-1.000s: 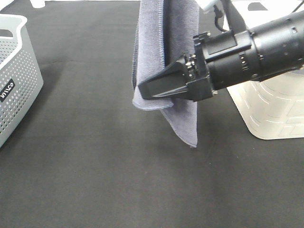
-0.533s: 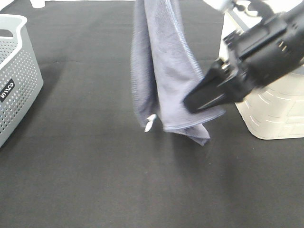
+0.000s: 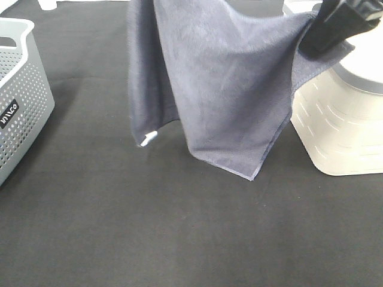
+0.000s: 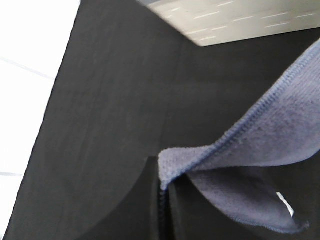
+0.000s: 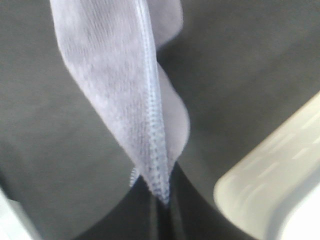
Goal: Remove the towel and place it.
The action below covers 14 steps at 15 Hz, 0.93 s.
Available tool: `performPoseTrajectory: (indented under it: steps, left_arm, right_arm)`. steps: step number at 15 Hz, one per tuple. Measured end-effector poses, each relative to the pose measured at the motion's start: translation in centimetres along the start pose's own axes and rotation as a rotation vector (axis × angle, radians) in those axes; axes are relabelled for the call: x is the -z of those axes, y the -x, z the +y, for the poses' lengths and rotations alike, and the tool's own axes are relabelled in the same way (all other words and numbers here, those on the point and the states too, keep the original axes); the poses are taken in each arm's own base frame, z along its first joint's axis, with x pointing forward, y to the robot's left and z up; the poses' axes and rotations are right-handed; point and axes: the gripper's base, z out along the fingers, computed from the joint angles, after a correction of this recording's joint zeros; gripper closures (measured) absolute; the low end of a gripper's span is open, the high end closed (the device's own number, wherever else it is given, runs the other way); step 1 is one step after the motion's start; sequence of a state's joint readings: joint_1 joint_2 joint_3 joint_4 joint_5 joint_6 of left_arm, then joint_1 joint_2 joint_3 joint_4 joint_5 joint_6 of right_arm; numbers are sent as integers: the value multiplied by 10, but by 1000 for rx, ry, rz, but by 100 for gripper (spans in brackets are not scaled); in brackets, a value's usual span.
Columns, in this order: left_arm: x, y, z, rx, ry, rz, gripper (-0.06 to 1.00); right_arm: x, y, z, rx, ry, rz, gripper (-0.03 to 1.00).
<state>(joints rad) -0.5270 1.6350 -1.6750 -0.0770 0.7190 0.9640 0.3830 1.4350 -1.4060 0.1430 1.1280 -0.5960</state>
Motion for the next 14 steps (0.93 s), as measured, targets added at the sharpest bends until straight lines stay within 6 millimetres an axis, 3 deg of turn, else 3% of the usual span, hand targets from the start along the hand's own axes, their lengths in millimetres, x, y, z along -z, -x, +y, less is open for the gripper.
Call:
performPoseTrajectory:
  steps: [4,9,14]
  left_arm:
    - [-23,-10,8,75,124,63,94]
    - [-52,-33,31,229,315,50,94]
    - [-76,-77,69,285,498,-107,94]
  right_arm:
    - [-19,33,-30,36,-102,-29,96]
    - [-30,82,-66,130,-304,-270,96]
    - [-89,115,-97,321,-524,-457,96]
